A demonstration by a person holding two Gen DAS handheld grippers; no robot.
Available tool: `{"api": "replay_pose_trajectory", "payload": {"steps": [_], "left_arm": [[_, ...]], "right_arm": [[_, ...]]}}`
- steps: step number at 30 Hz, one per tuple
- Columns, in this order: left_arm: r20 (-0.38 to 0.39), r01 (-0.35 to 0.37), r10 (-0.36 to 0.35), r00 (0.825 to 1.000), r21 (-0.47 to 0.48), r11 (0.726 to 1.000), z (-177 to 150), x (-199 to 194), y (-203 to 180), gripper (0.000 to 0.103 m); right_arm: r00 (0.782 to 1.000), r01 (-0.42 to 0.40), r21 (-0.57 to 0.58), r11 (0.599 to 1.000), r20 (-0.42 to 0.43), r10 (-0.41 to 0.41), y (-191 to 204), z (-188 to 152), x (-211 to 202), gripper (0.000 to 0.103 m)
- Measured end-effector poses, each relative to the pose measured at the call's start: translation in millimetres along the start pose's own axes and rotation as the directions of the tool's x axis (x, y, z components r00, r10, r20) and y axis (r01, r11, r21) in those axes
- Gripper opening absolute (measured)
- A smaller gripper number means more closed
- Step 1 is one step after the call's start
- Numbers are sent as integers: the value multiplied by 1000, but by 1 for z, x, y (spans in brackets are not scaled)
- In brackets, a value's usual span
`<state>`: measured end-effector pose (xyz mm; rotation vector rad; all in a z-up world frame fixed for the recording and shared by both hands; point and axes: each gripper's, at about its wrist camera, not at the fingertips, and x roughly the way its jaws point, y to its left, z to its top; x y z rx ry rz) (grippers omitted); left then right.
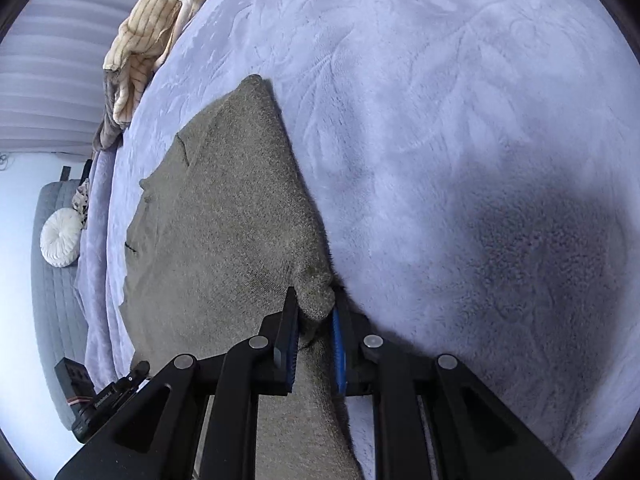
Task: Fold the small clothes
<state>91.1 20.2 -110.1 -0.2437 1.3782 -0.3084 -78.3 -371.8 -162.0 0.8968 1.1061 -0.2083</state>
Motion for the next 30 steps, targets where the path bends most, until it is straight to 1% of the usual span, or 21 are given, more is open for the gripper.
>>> {"api": "replay_pose_trajectory", "payload": {"steps": [1,2,3,5,7,8,10,13,14,15,16,17,18,19,21,24,26,28,30], "left_arm": [[-2,-26,26,1000,-6,1000,-1,-3,7,7],[2,-75,75,997,-10,997,-1,-7,13,7],[7,-100,100,995,-15,995,-2,-12,18,7],[21,-93,94,995,-45,995,-2,-22,26,7],[38,-71,73,997,-55,996,0,-30,24,7],[49,-60,62,997,-43,997,1,-32,21,7],[67,-40,39,997,7,999,5,-34,5,7],[61,-41,35,998,92,995,9,-23,-25,7],[49,-49,44,998,111,993,11,-17,-32,7],[31,-70,66,997,132,989,12,-7,-38,7],[8,-114,114,993,147,983,11,6,-41,7],[-6,-136,138,990,147,980,9,16,-43,7],[-9,-131,134,991,139,982,10,22,-41,7],[-2,-124,125,992,129,984,10,23,-38,7],[-7,-106,107,994,124,987,12,19,-34,7],[-10,-126,128,992,135,983,12,10,-29,7],[-10,-162,165,986,132,978,9,4,-23,7],[-19,-152,154,988,106,983,4,-4,-16,7],[-28,-151,154,988,85,985,-3,-11,-9,7]], "right_arm": [[1000,-1,2,1000,-3,1,0,0,-1,16],[1000,2,9,1000,-4,-2,1,0,-3,17],[1000,9,15,1000,-4,-9,2,0,-6,19],[999,44,16,999,13,-44,8,-2,-15,21],[995,82,-9,997,49,-81,13,-9,-29,21],[993,97,-30,995,74,-95,20,-13,-35,21],[992,88,-72,993,102,-81,33,-21,-44,21],[994,83,-150,985,80,-71,54,-29,-38,20],[994,95,-177,980,63,-85,61,-31,-30,20],[993,117,-195,974,48,-110,64,-33,-22,20],[989,146,-209,967,26,-143,66,-34,-12,20],[983,178,-221,959,4,-181,66,-35,-1,20],[977,204,-232,951,-7,-212,63,-36,8,20],[975,214,-240,947,-12,-223,59,-36,13,17],[977,205,-238,949,-13,-214,51,-38,13,17],[978,202,-205,958,-16,-210,42,-40,2,16],[984,170,-175,970,-27,-177,37,-43,-9,17],[989,139,-153,978,-34,-146,35,-48,-19,20],[990,127,-135,983,-43,-134,33,-55,-26,20]]}}
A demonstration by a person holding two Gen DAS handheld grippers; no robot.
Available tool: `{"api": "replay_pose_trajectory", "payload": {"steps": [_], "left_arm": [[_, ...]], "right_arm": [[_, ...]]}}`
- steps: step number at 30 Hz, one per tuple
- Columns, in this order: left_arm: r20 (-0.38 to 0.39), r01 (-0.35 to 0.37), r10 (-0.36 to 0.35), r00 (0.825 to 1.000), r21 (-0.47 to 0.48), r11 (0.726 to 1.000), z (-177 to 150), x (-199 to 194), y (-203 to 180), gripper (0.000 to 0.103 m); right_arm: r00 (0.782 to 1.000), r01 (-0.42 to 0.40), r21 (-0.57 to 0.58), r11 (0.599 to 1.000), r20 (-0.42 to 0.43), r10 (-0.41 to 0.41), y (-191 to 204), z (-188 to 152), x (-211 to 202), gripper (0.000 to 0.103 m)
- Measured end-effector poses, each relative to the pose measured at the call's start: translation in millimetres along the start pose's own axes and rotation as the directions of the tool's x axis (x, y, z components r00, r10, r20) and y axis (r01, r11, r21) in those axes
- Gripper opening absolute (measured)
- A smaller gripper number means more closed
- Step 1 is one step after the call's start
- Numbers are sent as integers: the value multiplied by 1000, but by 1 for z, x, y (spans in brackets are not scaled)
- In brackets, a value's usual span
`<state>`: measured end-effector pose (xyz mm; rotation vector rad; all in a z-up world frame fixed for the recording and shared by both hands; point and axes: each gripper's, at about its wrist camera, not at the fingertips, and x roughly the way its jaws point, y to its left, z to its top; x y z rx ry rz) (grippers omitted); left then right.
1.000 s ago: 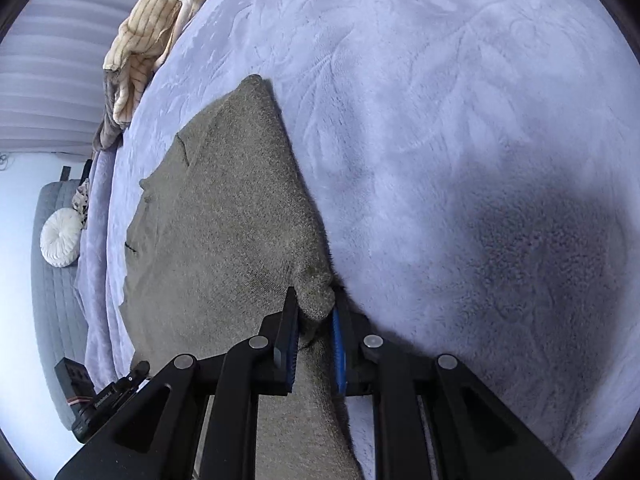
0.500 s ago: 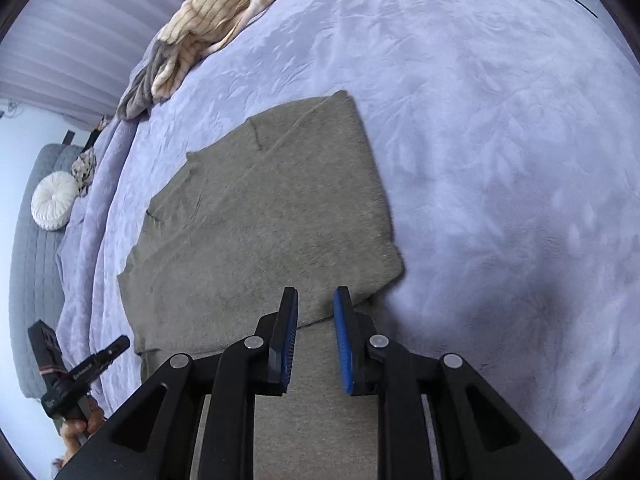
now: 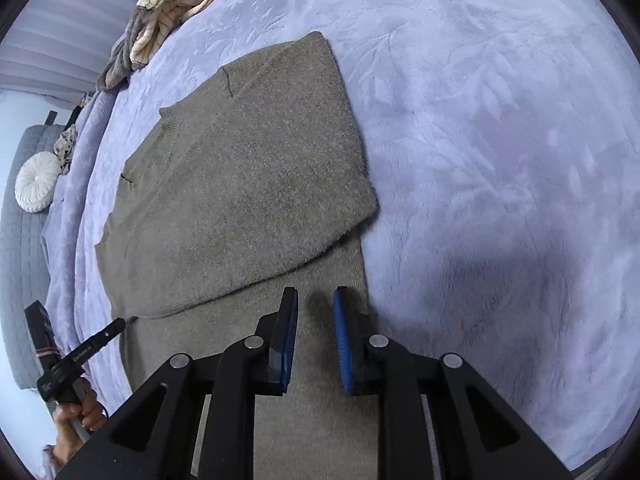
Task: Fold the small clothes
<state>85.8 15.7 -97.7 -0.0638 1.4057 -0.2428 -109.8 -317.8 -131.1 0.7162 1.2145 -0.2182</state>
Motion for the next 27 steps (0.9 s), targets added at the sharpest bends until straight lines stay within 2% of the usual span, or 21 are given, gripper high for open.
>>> {"api": "replay_pose_trajectory", "payload": {"steps": [4,9,12,13,14,15,16,18,20,22,27], "left_arm": [[-19,-30,30,999,2,1000,-19,-10,6,7],[-49,-63,66,997,57,996,-48,-18,2,8],[-54,-61,65,996,72,996,-64,-24,5,8],[-61,-57,62,996,73,996,-69,-25,6,8],[-68,-57,62,996,74,996,-73,-27,7,30],[-76,-62,68,995,74,995,-75,-27,7,88],[-84,-87,93,992,73,993,-79,-28,9,103],[-53,-101,107,993,94,990,-88,-38,12,101],[-46,-125,131,990,122,985,-96,-41,14,101],[-46,-138,144,988,125,983,-102,-42,18,101],[-71,-133,141,987,110,985,-115,-45,44,101]], "right_arm": [[999,-14,34,999,-30,15,0,-18,-2,20],[998,-26,47,999,-63,29,9,-42,-3,20],[996,-30,45,999,-77,33,17,-55,-6,31],[996,-31,46,998,-78,35,19,-58,-6,39],[996,-35,45,998,-81,38,22,-62,-7,45],[996,-37,43,998,-85,40,24,-65,-7,46],[995,-38,41,998,-88,41,26,-68,-8,46],[995,-38,37,999,-94,42,31,-74,-8,47],[994,-41,32,999,-99,44,35,-79,-9,57],[994,-43,27,999,-103,46,39,-84,-9,62],[993,-40,16,999,-111,41,46,-97,-10,62]]}}
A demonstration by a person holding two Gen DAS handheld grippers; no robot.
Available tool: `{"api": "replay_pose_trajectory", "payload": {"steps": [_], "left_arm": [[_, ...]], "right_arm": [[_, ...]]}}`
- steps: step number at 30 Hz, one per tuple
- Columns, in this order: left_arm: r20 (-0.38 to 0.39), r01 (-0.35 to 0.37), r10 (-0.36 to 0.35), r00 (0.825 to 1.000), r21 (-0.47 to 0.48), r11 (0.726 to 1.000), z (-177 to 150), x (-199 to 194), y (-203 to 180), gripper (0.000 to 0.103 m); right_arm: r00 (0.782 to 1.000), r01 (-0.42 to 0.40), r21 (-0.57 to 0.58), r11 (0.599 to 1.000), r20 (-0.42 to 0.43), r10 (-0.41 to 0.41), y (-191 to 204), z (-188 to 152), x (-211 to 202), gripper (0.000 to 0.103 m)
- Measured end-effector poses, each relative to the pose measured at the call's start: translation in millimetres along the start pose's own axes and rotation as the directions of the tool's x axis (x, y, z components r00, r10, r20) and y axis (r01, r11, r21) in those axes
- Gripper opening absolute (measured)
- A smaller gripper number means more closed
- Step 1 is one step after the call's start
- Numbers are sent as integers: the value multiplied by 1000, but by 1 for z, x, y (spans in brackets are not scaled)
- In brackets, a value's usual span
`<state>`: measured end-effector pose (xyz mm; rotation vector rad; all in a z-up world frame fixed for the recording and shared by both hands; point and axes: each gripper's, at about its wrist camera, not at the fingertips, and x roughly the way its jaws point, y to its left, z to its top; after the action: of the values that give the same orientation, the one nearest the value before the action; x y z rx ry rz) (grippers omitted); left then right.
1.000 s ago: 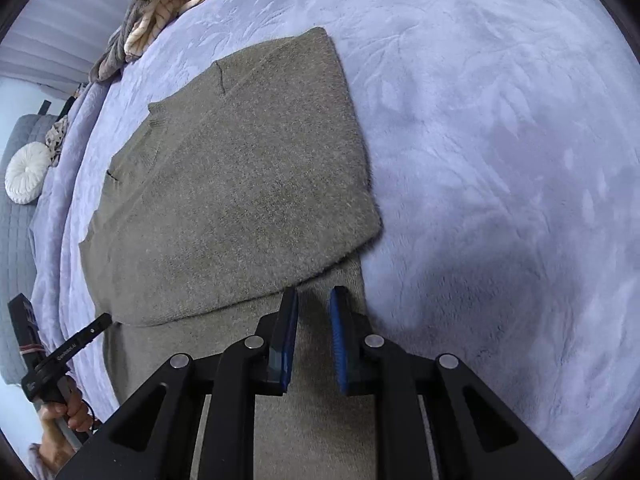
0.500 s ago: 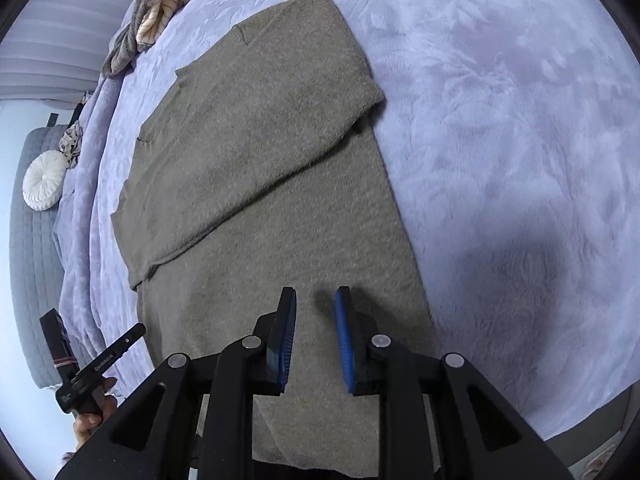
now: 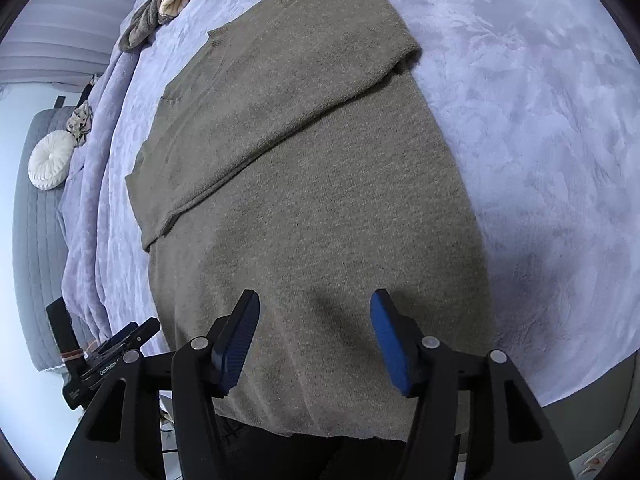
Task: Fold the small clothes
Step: 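Move both tools toward the sweater hem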
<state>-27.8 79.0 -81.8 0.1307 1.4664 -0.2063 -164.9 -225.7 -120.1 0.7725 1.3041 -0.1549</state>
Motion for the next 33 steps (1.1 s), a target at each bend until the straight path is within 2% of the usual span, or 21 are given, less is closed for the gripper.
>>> {"api": "replay_pose_trajectory", "payload": {"steps": [8,13,19,27,33], "left_arm": [[-38,41,-41,998,-6,999,-40,3,36,101],[-50,50,-50,998,5,999,-62,8,46,101],[-57,49,-48,997,16,999,-70,11,33,101],[-49,58,-55,997,50,997,-94,7,42,101],[-78,132,-126,989,82,988,-110,10,44,101]], "right_arm": [[1000,16,6,1000,-17,-15,-2,-15,3,62],[999,22,16,1000,-34,-21,-4,-20,6,62],[999,26,18,1000,-38,-25,-2,-26,6,62],[999,25,17,1000,-33,-24,5,-36,9,62],[997,37,-24,999,-69,-38,1,-48,13,62]]}}
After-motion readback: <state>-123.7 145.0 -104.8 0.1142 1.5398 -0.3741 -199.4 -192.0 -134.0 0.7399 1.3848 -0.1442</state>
